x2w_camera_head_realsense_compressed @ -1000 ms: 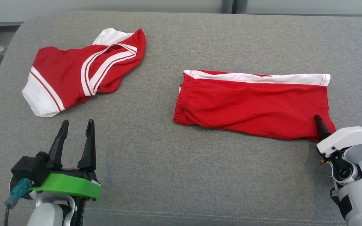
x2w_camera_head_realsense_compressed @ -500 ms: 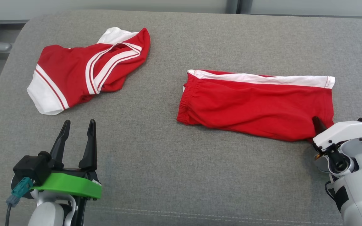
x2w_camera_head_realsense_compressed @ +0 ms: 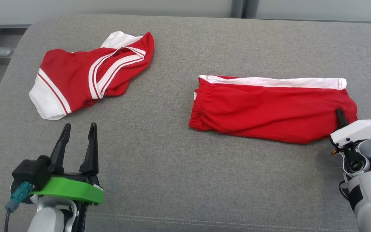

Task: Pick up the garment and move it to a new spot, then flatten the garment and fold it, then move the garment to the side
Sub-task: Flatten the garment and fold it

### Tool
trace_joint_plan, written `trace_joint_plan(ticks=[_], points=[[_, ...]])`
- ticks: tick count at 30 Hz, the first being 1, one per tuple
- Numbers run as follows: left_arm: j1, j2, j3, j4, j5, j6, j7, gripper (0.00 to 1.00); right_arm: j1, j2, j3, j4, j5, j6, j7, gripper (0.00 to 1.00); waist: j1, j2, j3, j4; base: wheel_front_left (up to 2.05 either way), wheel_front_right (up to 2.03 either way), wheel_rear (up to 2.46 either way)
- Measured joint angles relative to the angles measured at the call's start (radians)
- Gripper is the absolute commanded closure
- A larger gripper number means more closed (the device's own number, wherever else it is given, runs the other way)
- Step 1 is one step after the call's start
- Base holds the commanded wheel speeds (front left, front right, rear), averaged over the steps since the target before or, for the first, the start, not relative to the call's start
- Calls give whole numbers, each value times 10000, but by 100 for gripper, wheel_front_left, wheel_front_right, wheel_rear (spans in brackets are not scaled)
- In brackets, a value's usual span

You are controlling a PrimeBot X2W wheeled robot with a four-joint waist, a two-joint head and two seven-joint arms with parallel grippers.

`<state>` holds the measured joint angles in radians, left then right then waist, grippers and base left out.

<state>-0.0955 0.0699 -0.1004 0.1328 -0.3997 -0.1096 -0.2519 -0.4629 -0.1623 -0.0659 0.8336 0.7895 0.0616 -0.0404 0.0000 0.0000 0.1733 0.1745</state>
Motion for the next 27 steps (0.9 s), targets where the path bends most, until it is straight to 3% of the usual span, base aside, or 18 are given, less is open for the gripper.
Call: trace_joint_plan(ticks=[7,13,27], points=[[3,-35,105,59,0,-2,-2,0,29,-401,61,130,-372,178,-738,100,0,0,-143,-165,0,0,0],[5,-128,46,109,0,-13,0,0,12,-853,809,-198,-1342,357,-1379,100,0,0,-264,-259,0,0,0],[4,-194,-201,230,-15,-92,0,0,-518,-159,3219,-968,-2694,616,-1615,100,0,0,-390,222,0,0,0]])
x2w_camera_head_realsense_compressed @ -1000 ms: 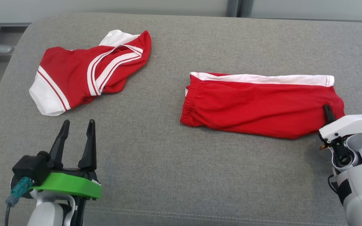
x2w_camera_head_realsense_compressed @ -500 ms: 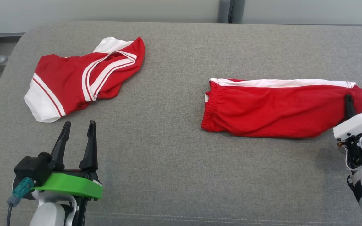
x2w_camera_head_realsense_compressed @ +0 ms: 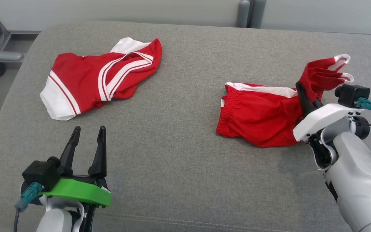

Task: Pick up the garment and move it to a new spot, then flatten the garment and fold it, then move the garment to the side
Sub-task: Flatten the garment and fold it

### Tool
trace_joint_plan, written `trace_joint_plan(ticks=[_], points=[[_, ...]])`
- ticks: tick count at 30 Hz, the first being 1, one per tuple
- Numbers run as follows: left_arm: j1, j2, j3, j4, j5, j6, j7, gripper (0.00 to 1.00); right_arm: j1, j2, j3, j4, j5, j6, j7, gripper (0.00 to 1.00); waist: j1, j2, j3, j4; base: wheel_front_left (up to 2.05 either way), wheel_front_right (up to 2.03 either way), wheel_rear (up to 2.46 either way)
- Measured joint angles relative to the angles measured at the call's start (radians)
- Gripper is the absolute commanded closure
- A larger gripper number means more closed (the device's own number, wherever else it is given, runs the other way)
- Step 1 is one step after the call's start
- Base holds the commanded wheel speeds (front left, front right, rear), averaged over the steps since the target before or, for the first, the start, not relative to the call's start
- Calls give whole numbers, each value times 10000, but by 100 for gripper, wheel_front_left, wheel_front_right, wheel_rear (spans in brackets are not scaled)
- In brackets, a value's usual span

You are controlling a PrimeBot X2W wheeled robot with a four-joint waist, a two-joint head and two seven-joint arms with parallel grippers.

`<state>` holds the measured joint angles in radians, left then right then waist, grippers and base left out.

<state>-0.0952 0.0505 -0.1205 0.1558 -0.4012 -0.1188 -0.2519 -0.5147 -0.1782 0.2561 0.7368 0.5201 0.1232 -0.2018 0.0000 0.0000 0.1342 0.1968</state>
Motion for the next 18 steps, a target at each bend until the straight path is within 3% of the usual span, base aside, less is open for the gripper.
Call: trace_joint_plan(ticks=[18], points=[[-2,-48,-50,75,-173,-4,0,0,-304,523,1394,585,-253,2,723,100,0,0,118,1082,0,0,0]])
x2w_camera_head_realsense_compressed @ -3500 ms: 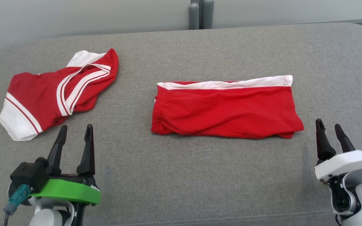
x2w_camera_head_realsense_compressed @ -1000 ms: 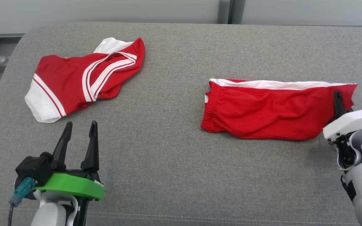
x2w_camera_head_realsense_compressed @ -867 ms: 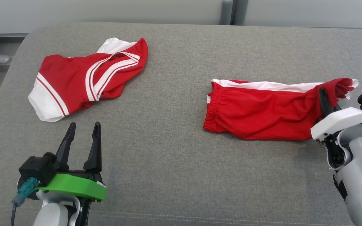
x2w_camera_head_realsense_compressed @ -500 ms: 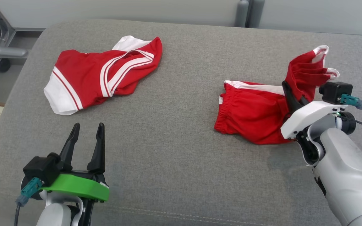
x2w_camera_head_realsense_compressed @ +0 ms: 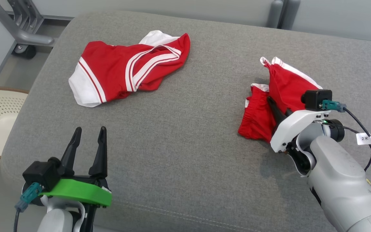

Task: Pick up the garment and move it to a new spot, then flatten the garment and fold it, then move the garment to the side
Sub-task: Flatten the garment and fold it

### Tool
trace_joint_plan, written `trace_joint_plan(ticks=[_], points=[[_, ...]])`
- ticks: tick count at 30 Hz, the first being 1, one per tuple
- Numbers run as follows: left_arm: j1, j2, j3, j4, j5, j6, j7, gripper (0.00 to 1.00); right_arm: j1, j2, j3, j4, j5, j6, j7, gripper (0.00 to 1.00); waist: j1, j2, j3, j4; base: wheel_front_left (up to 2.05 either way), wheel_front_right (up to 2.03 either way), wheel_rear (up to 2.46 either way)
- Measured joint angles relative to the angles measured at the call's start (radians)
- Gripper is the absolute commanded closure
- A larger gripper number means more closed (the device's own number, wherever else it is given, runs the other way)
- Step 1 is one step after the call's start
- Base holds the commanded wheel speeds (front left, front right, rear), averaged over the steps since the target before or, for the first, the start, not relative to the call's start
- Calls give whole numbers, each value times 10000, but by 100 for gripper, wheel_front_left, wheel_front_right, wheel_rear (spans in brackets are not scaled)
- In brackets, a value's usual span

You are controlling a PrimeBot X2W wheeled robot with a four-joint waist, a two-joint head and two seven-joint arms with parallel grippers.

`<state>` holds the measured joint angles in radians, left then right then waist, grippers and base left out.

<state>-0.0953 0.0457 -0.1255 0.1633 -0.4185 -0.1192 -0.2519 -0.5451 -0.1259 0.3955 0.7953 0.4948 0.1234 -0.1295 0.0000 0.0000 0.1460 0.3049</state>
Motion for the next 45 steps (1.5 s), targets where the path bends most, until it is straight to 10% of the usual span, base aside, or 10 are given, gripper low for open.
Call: trace_joint_plan(ticks=[7,9,11,32,45], points=[[3,-15,242,2,-42,-2,0,0,1,56,288,228,84,0,219,89,0,0,-17,137,0,0,0],[3,-17,255,2,-42,-6,0,0,1,69,359,284,84,0,261,63,0,0,-28,127,0,0,0],[11,-21,332,-10,-42,-6,0,0,0,119,522,368,102,0,349,0,0,0,-47,90,0,0,0],[207,-29,619,-98,100,-8,-2,0,-2,309,1198,-995,1055,2,-708,0,0,0,-486,-965,0,0,0],[421,-29,316,-217,267,-10,0,0,304,-830,-21,-959,1712,2,-815,0,0,0,-547,-2118,0,0,0]])
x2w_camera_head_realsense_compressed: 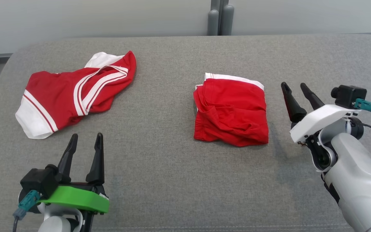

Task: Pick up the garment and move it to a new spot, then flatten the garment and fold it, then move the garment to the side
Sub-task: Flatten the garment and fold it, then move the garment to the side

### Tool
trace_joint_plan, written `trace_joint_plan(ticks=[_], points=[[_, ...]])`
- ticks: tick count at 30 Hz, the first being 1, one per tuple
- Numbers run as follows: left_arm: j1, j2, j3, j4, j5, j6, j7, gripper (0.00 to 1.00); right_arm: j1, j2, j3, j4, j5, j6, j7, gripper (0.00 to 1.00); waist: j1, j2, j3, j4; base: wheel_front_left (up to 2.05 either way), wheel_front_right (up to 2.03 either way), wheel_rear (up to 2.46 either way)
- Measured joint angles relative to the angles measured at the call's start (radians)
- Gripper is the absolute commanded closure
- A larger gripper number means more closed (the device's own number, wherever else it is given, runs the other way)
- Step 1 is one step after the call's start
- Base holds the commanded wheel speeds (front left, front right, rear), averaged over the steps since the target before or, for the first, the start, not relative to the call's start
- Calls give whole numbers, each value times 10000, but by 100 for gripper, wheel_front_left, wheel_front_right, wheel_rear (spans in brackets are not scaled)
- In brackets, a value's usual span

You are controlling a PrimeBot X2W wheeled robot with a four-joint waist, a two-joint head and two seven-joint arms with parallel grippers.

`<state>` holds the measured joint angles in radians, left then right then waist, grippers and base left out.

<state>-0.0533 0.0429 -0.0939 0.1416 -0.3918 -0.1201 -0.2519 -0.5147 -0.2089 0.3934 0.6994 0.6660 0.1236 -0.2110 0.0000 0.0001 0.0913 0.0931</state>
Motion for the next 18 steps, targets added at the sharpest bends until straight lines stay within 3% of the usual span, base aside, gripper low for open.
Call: trace_joint_plan(ticks=[18], points=[[-340,-2,-251,-56,2,-42,-2,0,88,236,-583,1189,1446,0,846,0,0,0,876,577,0,0,0]])
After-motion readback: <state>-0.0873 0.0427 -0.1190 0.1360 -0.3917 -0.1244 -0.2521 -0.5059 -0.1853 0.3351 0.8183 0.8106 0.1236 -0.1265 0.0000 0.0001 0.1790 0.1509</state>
